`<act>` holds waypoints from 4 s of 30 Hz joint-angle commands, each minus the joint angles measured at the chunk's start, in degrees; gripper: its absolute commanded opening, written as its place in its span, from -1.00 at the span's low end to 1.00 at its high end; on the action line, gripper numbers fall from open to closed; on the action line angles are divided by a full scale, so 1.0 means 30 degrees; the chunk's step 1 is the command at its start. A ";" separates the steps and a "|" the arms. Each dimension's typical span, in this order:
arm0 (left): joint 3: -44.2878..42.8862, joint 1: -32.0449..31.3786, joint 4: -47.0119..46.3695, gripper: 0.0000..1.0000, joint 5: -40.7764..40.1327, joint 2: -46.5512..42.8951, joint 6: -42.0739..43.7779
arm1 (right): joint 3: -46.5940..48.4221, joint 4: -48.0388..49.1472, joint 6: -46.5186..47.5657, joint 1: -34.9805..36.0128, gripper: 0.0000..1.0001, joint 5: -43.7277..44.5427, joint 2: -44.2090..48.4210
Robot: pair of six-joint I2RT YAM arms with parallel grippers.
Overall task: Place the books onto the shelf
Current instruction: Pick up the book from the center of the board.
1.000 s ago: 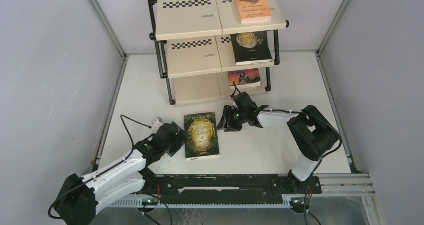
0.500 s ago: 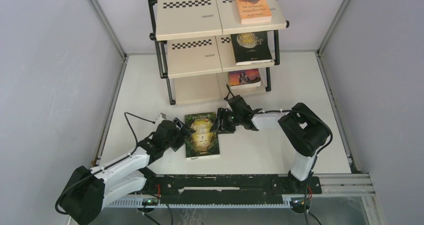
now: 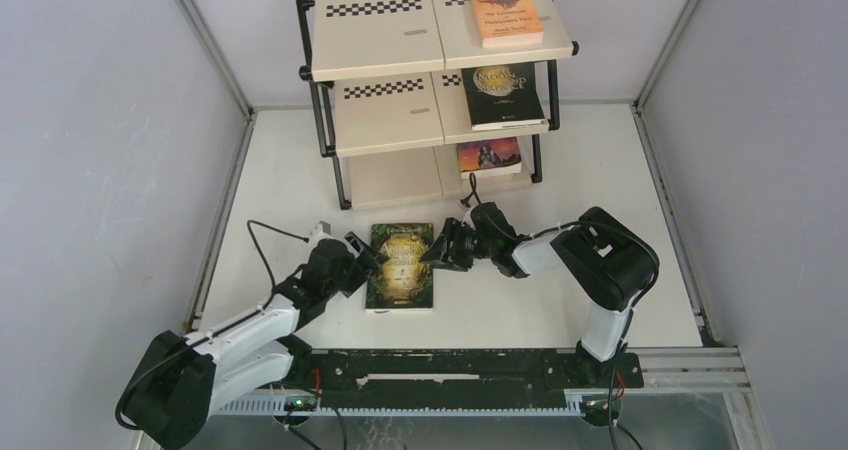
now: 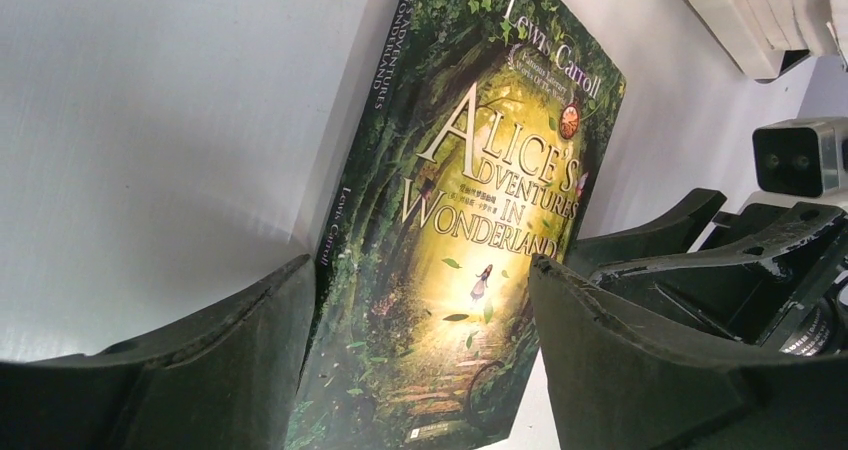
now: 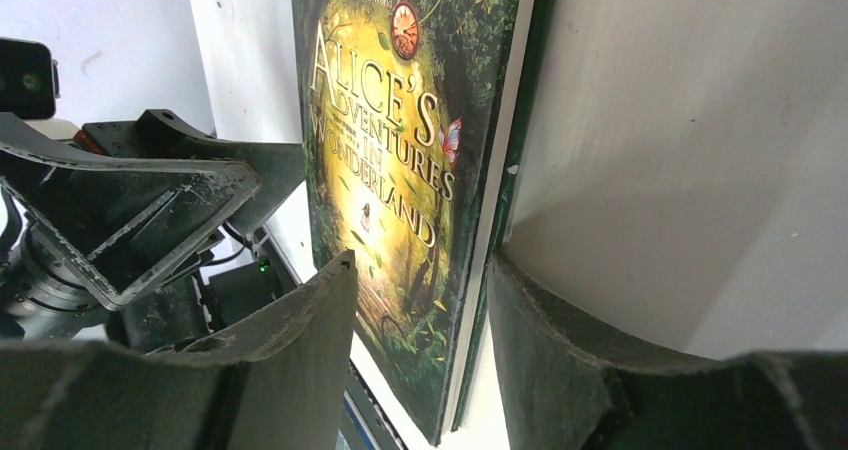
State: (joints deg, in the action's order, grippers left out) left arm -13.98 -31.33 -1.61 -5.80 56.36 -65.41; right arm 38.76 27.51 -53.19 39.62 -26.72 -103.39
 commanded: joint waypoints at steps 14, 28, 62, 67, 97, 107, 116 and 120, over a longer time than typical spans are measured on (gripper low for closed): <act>0.1172 -0.0308 -0.0908 0.58 0.4126 -0.1749 0.0097 | -0.0265 0.0821 -0.1433 0.2359 -0.25 -0.0873 0.0147; 0.1634 -0.0299 -0.0782 0.57 0.4435 -0.2257 0.0075 | -0.0279 0.3330 -0.3303 0.2819 -0.30 -0.1193 0.1874; 0.1527 -0.0308 -0.1779 0.57 0.4578 -0.1164 -0.0229 | 0.0902 0.3763 -0.3402 0.2485 -0.31 -0.1716 0.3364; 0.1526 -0.0330 -0.2153 0.57 0.4715 -0.0715 -0.0296 | 0.1129 0.3665 -0.3324 0.2382 -0.31 -0.1864 0.3297; 0.1702 -0.0467 -0.2313 0.55 0.4562 -0.0721 -0.0664 | 0.1552 -0.4068 0.0587 0.3036 -0.23 -0.0378 0.3289; 0.1700 -0.0484 -0.2188 0.58 0.4372 -0.0584 -0.0614 | 0.1552 -0.4949 0.0739 0.2847 -0.70 -0.0254 0.4861; 0.1569 -0.0481 -0.2696 0.64 0.4228 0.0000 -0.0725 | 0.1552 -0.4596 -0.0134 0.2307 -0.88 -0.1614 0.5711; 0.1623 -0.0475 -0.3474 0.65 0.4305 0.0002 -0.0909 | 0.1431 -0.3940 -0.0936 0.1992 -0.88 -0.2510 0.5689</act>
State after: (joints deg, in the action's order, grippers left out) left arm -10.17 -32.51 -9.78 6.55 55.96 -67.57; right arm 41.65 8.86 -53.52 46.41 -29.39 -89.67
